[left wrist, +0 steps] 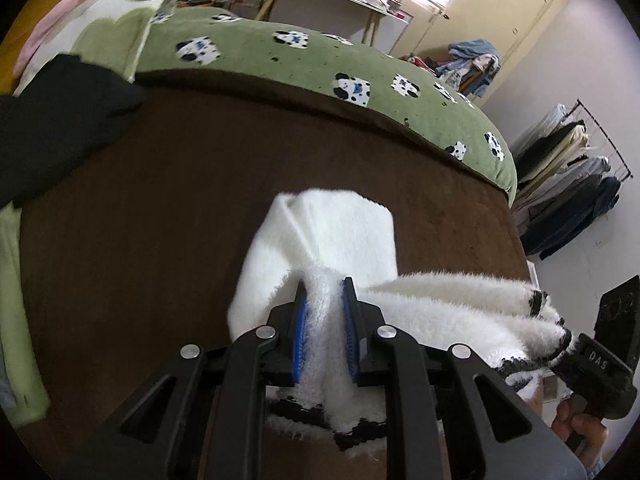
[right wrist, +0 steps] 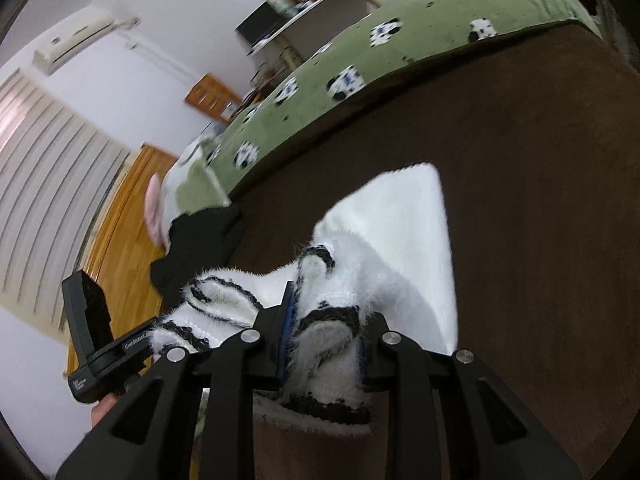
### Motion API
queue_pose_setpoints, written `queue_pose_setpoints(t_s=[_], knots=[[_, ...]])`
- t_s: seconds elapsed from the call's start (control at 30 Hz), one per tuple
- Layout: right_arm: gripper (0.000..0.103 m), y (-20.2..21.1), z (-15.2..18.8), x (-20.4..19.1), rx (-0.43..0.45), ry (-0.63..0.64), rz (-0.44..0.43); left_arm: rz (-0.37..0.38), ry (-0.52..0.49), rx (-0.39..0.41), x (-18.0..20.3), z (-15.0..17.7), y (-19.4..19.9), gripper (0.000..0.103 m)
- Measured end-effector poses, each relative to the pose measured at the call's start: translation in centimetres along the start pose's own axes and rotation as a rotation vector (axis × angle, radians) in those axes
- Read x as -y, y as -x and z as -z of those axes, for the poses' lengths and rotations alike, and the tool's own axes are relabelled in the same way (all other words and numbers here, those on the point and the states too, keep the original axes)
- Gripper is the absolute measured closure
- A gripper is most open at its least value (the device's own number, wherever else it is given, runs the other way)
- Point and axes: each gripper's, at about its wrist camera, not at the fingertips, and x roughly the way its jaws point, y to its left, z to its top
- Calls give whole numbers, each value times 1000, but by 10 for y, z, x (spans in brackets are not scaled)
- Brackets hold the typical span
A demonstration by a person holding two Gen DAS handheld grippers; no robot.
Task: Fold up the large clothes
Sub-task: 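Lift the hem with both tools and fold it toward the collar, then lay the folded hem down with both tools and open them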
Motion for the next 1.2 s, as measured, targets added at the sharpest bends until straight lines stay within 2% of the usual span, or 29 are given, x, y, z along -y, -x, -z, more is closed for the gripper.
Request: queue_pose_setpoints(t_s=[0.33, 0.57, 0.67, 0.97, 1.17, 1.2], knots=[[79, -72, -48, 11, 32, -12, 123, -30, -49, -21, -11, -52, -84, 84], [79, -130, -63, 39, -3, -12, 139, -80, -52, -34, -24, -56, -133, 84], [79, -153, -69, 49, -44, 13, 158, -128, -58, -40, -25, -53, -152, 84], [79, -178, -80, 62, -121, 19, 158, -184, 1, -37, -25, -55, -169, 83], [75, -181, -82, 69, -136, -39, 144, -187, 33, -70, -30, -60, -173, 75], [75, -180, -82, 69, -138, -51, 140, -189, 35, -72, -30, -61, -172, 70]])
